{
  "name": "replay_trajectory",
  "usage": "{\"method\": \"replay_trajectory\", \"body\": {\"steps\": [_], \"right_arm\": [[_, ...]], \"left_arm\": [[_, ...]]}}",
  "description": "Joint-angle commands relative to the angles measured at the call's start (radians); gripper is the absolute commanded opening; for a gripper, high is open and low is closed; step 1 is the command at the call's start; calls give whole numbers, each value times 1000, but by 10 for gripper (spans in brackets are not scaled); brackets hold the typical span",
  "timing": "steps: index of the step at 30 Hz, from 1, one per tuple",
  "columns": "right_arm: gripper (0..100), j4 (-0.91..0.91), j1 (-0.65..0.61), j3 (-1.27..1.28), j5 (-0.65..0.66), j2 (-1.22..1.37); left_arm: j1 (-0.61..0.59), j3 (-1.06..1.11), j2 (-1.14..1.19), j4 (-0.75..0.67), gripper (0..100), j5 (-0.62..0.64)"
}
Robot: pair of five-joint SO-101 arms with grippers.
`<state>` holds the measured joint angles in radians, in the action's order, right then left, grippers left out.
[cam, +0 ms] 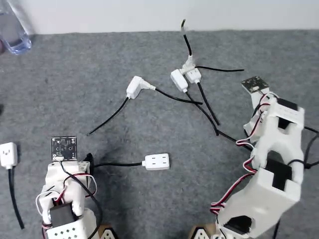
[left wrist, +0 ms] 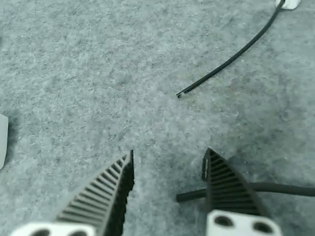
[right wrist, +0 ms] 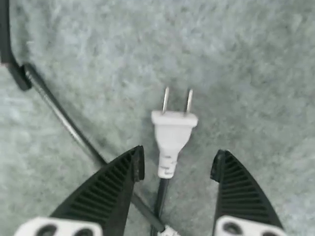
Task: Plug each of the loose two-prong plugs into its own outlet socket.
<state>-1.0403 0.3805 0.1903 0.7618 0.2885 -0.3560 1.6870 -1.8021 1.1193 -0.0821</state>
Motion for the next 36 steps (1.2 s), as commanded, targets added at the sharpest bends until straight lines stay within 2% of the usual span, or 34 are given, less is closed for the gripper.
{"method": "replay_trajectory", "body": {"steps": [1, 11, 29, 36], "right_arm": [[216, 38, -16, -55, 2, 4], [216, 97, -59, -57, 0, 85], [214, 87, -65, -51, -32, 88], [97, 21, -68, -51, -46, 88]], "left_arm": [[6, -4, -14, 3, 217, -14], [6, -4, -14, 3, 217, -14], [6, -4, -14, 5, 217, -14], [6, -4, -14, 5, 217, -14]]}}
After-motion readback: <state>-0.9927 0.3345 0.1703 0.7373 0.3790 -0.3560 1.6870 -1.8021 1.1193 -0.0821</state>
